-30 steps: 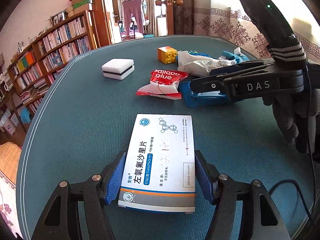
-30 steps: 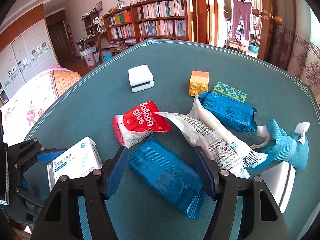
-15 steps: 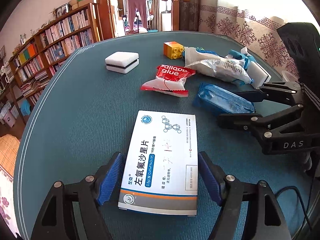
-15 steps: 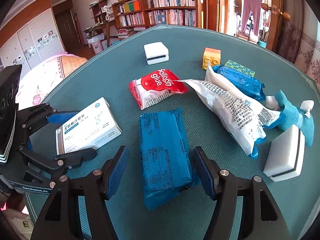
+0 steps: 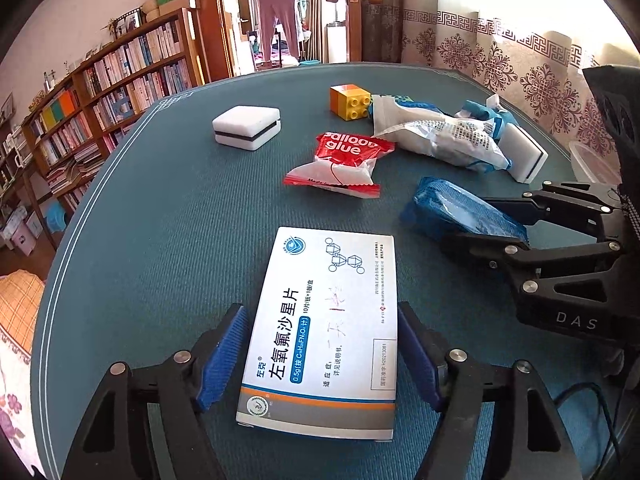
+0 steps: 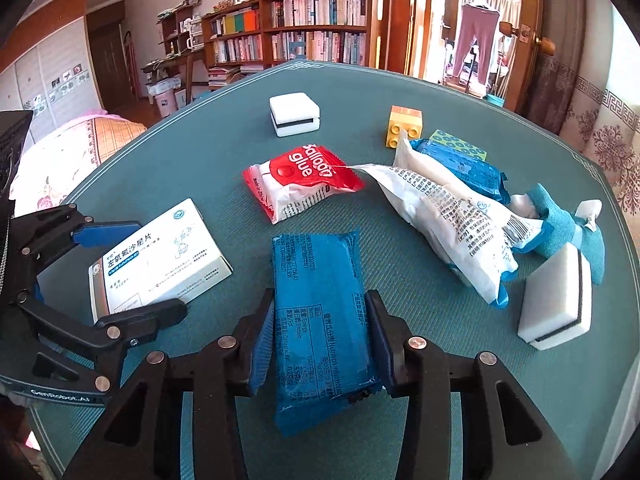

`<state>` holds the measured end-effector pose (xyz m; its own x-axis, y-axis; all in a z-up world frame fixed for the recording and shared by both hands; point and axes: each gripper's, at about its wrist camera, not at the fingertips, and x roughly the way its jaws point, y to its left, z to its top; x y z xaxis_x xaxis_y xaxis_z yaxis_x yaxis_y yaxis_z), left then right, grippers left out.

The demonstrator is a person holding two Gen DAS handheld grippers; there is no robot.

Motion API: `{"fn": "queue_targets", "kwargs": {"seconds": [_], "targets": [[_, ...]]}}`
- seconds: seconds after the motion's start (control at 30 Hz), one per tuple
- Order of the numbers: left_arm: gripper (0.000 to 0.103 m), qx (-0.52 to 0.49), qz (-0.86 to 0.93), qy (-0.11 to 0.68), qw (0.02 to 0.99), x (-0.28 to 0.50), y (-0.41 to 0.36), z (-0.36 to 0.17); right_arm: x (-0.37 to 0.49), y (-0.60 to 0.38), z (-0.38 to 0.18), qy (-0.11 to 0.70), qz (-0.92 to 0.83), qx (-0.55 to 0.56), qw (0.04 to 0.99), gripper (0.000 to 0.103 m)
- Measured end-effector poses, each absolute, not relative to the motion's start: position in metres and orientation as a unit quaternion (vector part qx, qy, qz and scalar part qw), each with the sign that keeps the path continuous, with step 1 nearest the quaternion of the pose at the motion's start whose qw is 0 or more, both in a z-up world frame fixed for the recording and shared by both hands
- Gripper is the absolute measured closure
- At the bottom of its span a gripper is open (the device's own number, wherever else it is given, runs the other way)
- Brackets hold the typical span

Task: Organize objects
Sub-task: 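Carry the blue pack to the clear bowl with the right gripper while the left carries the box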

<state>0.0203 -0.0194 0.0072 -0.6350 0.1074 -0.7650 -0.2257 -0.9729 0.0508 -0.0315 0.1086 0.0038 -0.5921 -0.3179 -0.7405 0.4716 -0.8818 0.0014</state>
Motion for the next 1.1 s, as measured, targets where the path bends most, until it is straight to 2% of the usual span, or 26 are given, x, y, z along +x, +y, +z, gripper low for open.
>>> {"fn": "queue_targets", "kwargs": {"seconds": [0.17,0.33,0.73,1.1], "targets": [[0.036,-0.41,0.905,0.075,0.091,0.024,-0.018,0.009,-0.014,0.125,0.009,0.068,-0.891,0.392,0.22,0.059],[0.036,-0.407,0.907,0.053,0.09,0.026,-0.02,0.014,0.0,0.145,0.018,0.036,-0.895,0.388,0.217,0.059],[0.036,-0.392,0.91,0.066,0.117,0.038,0.013,0.03,0.028,0.186,0.032,-0.012,-0.905,0.374,0.203,0.059],[0.036,-0.379,0.909,0.08,0.154,0.038,0.058,0.044,0.044,0.242,0.055,-0.037,-0.928,0.343,0.141,0.059]]}}
